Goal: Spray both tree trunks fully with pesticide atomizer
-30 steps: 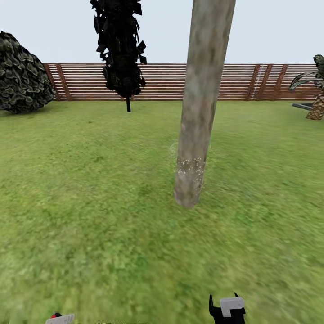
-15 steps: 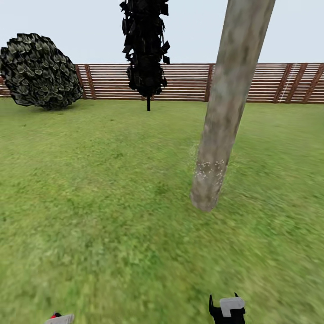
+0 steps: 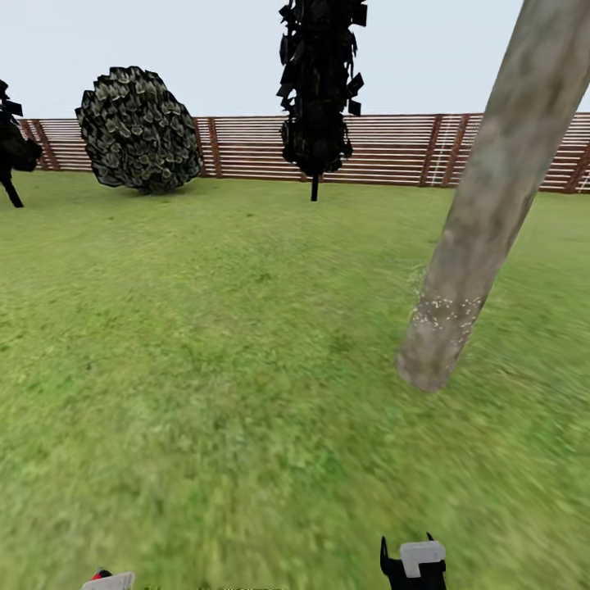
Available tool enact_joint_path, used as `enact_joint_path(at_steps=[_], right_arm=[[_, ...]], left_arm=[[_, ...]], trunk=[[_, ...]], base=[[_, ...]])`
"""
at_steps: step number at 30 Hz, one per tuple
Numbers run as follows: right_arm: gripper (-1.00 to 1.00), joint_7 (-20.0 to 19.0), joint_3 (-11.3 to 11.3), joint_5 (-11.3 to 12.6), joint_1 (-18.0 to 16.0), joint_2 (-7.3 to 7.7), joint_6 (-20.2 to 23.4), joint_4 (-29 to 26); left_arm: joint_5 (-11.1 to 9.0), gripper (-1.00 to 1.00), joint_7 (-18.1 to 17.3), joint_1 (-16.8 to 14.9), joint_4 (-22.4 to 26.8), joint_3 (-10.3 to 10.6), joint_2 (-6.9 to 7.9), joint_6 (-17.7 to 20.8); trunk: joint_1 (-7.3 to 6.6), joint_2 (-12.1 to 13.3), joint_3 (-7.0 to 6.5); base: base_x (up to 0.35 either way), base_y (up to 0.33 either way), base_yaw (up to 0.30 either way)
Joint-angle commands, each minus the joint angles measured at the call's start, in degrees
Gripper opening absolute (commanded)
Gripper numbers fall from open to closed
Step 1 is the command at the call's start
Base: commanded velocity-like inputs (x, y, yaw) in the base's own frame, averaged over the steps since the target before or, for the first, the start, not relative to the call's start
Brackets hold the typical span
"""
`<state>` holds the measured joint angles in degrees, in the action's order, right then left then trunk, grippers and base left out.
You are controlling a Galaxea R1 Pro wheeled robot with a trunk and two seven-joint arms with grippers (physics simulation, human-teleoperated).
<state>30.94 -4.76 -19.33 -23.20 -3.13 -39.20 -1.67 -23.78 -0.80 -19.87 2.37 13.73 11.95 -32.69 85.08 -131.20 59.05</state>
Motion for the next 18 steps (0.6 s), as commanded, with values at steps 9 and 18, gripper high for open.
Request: enact_joint_path(at_steps=[9,18], right_arm=[[1.0,0.0,0.0,-0.01,0.0,0.0,0.0,0.0],[1.0,0.0,-0.02,-0.01,0.0,0.0,0.0,0.0]], left_arm=[[-0.02,-1.0,-0.01,0.01,0.0,-0.02,0.0,0.0],[0.01,-1.0,0.01,0.01,0.0,-0.02,0.0,0.0]], trunk=[[0.0,0.0,0.27],[0.0,0.0,0.55]], base=[[0.0,0.308,0.281],[0.0,0.308,0.281]])
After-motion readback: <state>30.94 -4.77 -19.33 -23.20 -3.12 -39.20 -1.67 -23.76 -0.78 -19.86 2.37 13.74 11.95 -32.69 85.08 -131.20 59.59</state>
